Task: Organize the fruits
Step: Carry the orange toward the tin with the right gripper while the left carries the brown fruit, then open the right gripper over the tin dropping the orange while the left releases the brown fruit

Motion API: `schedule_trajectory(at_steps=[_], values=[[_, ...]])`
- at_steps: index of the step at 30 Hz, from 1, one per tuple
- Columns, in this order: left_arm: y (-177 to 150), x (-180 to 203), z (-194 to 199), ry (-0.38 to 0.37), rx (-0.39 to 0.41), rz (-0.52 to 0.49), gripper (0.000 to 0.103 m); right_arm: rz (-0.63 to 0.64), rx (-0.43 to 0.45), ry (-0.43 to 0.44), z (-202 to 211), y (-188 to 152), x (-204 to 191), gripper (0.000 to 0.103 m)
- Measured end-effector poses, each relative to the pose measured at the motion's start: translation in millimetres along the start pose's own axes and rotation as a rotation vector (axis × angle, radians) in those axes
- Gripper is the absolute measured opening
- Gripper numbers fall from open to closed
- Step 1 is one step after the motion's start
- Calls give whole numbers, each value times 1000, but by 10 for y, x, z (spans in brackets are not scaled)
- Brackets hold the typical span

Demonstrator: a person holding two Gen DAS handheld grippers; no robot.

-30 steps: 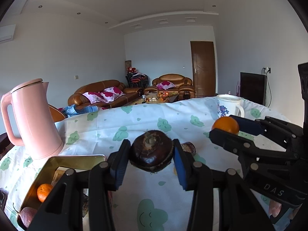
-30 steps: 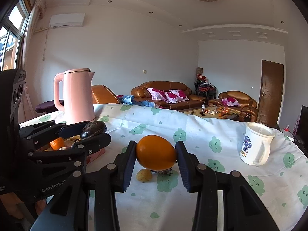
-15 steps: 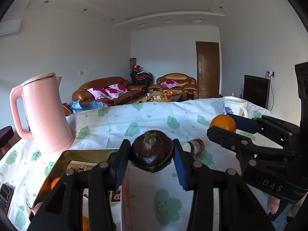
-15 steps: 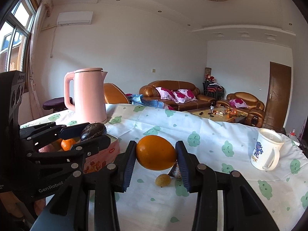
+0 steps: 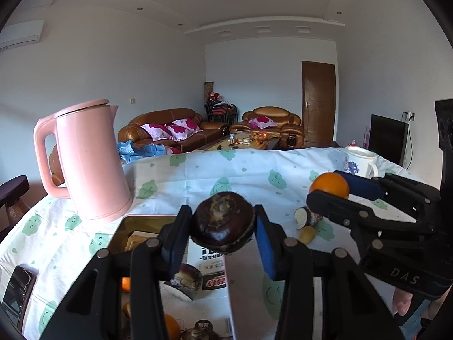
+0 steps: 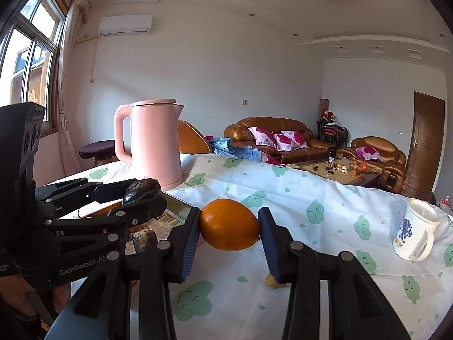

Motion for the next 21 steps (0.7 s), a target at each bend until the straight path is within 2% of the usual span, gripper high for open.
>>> schedule_trajectory(at_steps=[21], values=[[-342,-509,-59,61,-109,44,46,29,-52,96,-298,23,-476,44]])
Point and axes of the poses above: each gripper's, at about its wrist camera, not at the fingertips, and z roughly against the way its jaws point, x to its right, y to its top, the point moved 8 cm from there along -z, roughly the way its jaws point, and after that the axes turned 13 degrees about -z, right-handed, at the moved point
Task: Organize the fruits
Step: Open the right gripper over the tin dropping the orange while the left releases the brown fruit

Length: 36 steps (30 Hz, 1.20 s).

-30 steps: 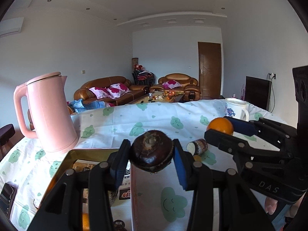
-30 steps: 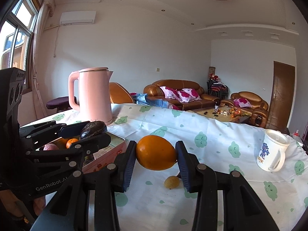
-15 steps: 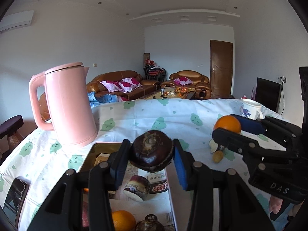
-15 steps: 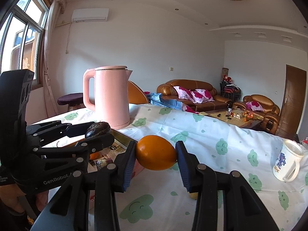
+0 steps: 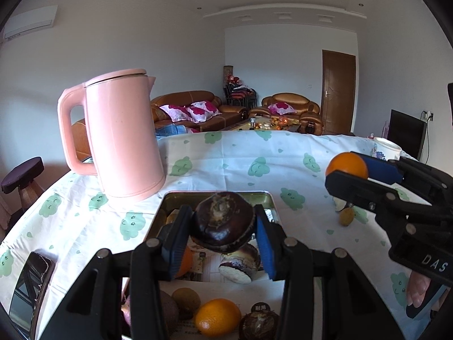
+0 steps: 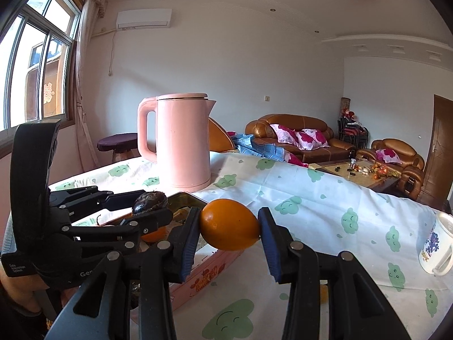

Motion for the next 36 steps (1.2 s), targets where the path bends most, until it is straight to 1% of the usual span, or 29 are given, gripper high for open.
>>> schedule_trajectory(at_steps=[9,21,24,28,32,36], values=[[-119,-171,-70,-2,-41,34,46,17,-48,29,-216,-71,-178,44],[-227,-305,-151,-1,-79,50,46,38,-110,57,-424,-218,-361,44],[-250,-334,-171,-4,-88,58,46,48,-134,66,-474,-282,-401,44],[-295,-342,-206,-28,-107,71,46,68,-171,74,-535,-385,-448,44],[-311,-327,-220,-36,-118,64,46,78,-202,76,-581,-439,-472,44],[-323,-339,-217,-23,-125,65,46,50,-258,109,-643,-495,-455,44]])
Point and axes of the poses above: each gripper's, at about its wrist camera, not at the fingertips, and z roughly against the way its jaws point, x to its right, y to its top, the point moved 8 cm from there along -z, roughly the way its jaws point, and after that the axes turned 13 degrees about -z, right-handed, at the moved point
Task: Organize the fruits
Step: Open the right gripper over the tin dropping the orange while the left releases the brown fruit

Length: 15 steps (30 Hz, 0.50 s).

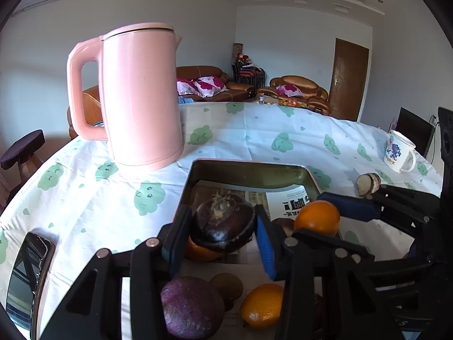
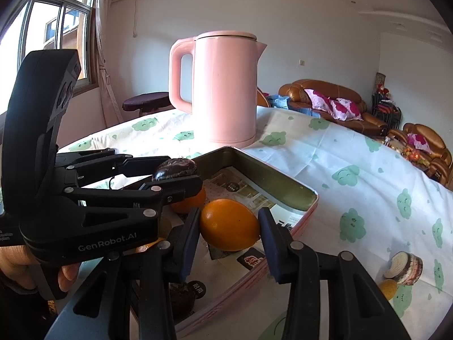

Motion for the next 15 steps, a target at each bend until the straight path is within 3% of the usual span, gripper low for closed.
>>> schedule_trajectory(at_steps=[3,7,15], values=[[7,-17,29,18,9,3,52,-21,-3,4,12,-10,32,50],[47,-14,110,29,38,20,75,-44,18,-18,125,-17,141,57],[369,525,308,-35,122,-49,81,-48,41,-208,627,-85,795,57]])
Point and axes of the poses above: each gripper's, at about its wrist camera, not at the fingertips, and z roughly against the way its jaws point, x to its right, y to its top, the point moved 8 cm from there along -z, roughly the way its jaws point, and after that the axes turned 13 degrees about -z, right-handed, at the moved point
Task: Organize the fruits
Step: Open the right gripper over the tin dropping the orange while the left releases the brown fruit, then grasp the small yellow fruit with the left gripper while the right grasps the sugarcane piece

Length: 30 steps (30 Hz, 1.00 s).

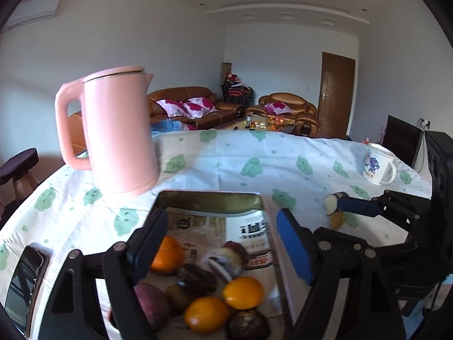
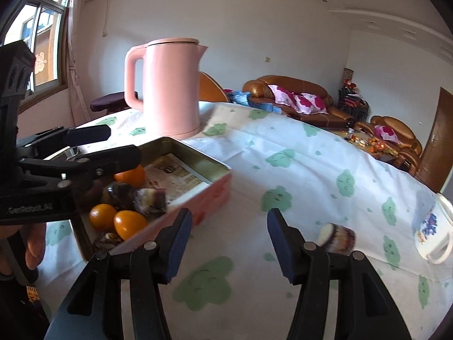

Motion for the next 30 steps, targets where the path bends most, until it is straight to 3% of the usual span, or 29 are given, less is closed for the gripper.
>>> schedule_trajectory(at_steps=[6,10,15,17,21,27,30], values=[[228,691,-203,-147,-34,-77,82,-146,28,-145,233,34,828,60],[301,1035,-445,-193,-90,-103,81,-239,46,-204,332,-8,1240,69],[275,1456,-757,-249,-169,-148,80,-303,47,-236,397,-10,1523,69],[229,1567,-881,-264,-207,-152,72,-320,58,-247,416,3,1583,72],[134,1729,-1085,-300,-264,-162,67,-329,56,-251,423,11,1631,72],[-30,1785,-1303,-372,-351,-135,29,-363,51,-251,392,27,1696,72],[-15,1767,-1267,-390,-333,-129,28,-360,37,-244,351,38,1660,72]])
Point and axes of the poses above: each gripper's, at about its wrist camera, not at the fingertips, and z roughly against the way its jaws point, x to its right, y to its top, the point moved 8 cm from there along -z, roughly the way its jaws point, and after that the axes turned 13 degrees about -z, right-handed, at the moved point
